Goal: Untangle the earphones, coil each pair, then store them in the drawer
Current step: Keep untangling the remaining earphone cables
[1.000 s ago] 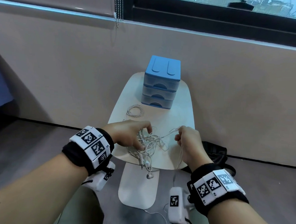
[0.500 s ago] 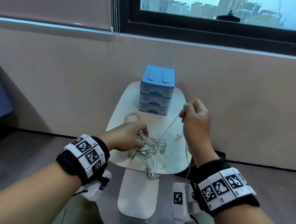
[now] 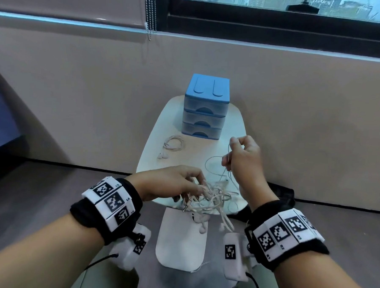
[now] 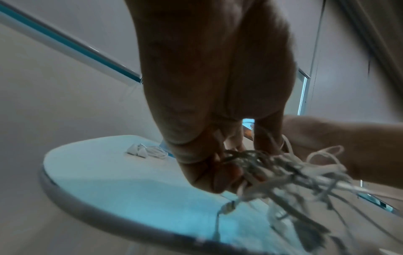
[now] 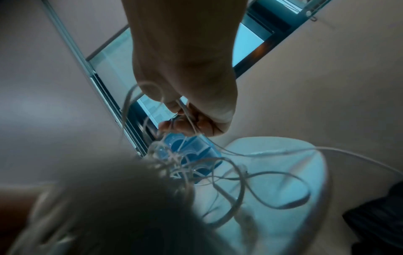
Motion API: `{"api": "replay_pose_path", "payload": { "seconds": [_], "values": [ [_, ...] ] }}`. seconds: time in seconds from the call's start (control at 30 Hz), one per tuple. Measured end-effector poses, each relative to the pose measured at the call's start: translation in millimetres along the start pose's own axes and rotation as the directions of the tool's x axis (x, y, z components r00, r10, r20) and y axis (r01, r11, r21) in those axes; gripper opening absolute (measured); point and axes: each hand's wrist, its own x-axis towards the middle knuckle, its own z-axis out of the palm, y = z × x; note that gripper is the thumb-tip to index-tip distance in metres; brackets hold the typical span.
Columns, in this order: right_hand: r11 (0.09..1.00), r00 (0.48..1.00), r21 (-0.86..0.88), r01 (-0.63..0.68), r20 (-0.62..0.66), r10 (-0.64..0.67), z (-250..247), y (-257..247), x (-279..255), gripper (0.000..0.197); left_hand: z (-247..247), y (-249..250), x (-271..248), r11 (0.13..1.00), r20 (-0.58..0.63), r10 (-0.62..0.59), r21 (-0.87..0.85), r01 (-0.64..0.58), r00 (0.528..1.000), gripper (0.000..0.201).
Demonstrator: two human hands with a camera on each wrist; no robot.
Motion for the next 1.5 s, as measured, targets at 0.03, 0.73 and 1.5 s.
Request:
{"api": "replay_pose_path", "payload": {
  "seconds": [0.03, 0.73, 1.5],
  "values": [
    [1.000, 1.000, 0.001, -0.010, -0.011, 0.010, -1.2, 3.9, 0.2, 0.019, 0.7, 0.5, -0.2, 1.000, 0.041, -0.015, -0.002, 0.015, 0.999, 0.008],
    [0.976, 0.946, 0.108, 0.188, -0.287, -0.150, -20.0, -61.5, 43.3, 0.018, -46.9, 24.7, 14.1, 0.998, -0.165, 0.028, 0.052, -0.020, 0.986, 0.016],
    [0.897, 0.959, -0.431, 0.102, 0.283, 0.026, -34.7, -52.8, 27.8, 0.024, -64.9, 38.1, 19.4, 0.943, -0.521, 0.259, -0.047, -0.330, 0.814, 0.007]
  ]
}}
